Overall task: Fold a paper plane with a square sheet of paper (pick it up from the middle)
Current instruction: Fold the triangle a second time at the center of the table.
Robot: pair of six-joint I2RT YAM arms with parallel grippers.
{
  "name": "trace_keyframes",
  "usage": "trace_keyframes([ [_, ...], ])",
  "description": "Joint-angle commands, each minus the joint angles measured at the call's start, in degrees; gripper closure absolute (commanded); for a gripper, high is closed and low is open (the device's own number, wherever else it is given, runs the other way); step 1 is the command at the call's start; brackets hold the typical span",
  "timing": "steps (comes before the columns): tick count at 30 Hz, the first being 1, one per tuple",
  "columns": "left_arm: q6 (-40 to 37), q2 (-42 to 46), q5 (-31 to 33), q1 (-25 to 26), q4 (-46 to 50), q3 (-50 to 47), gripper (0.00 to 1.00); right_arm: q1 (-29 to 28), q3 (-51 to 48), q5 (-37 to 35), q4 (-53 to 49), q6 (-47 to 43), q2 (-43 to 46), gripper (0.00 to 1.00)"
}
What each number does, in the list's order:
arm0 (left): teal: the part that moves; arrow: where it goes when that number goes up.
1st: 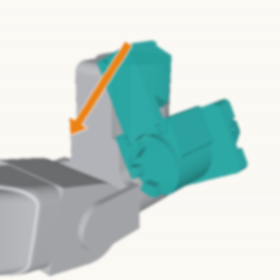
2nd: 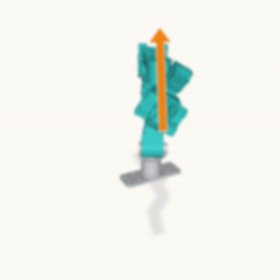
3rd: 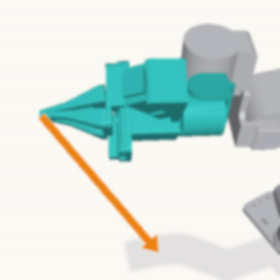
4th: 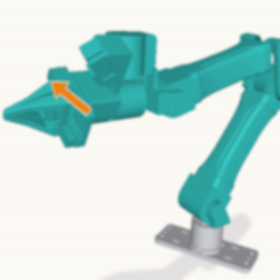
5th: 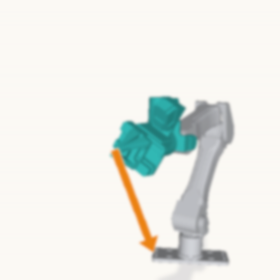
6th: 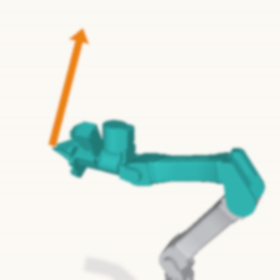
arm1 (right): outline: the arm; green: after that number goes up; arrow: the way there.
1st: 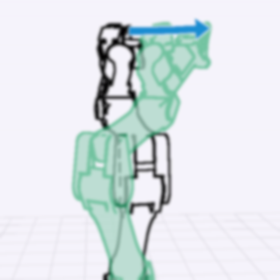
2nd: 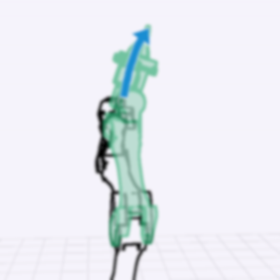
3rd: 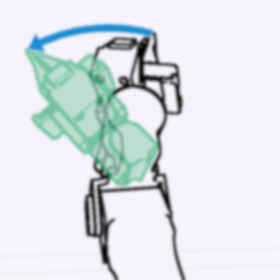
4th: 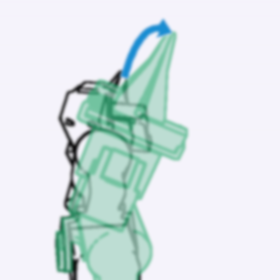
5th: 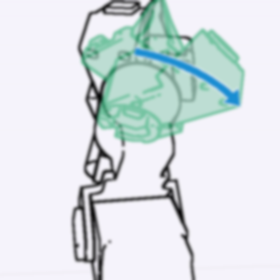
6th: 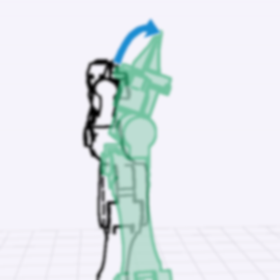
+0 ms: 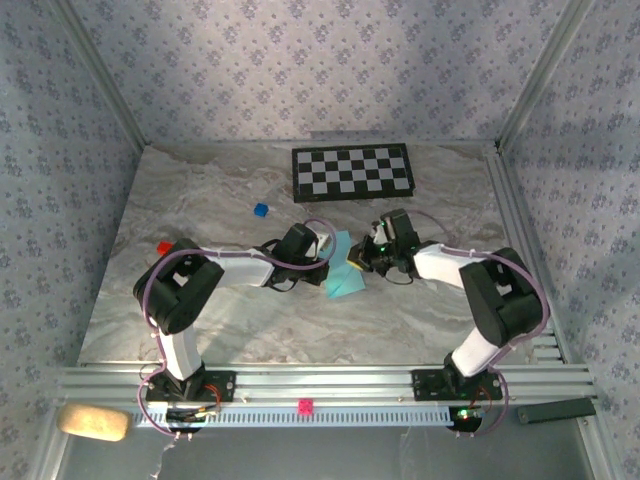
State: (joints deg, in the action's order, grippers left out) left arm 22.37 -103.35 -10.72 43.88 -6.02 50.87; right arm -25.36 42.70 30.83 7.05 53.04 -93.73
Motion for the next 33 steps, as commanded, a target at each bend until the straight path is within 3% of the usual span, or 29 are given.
trace_keyframes([
  [1, -1.3, -1.9, 0.0, -0.3, 5.6, -0.2, 1.0, -2.1, 2.5, 2.5, -2.0, -0.9, -3.2, 0.94],
  [19, -0.3, -1.8, 0.0, -0.3, 5.0, 0.1, 0.98, -2.5, -3.8, -1.1, 2.5, 2.9, -8.3, 0.98],
  [22, 0.7, -1.2, 0.0, -0.4, 5.5, 1.0, 0.93, -3.0, -5.1, -1.8, 4.2, 5.2, -8.0, 0.98],
  [26, 4.3, 1.0, 1.9, -1.2, 7.0, 2.2, 0.8, -4.1, -5.9, -4.6, 4.6, 8.4, -6.9, 0.99],
  [33, 10.2, 10.6, 3.6, -2.2, 9.8, 1.7, 0.73, -5.7, -6.6, -8.2, 5.3, 12.4, -5.3, 0.99],
])
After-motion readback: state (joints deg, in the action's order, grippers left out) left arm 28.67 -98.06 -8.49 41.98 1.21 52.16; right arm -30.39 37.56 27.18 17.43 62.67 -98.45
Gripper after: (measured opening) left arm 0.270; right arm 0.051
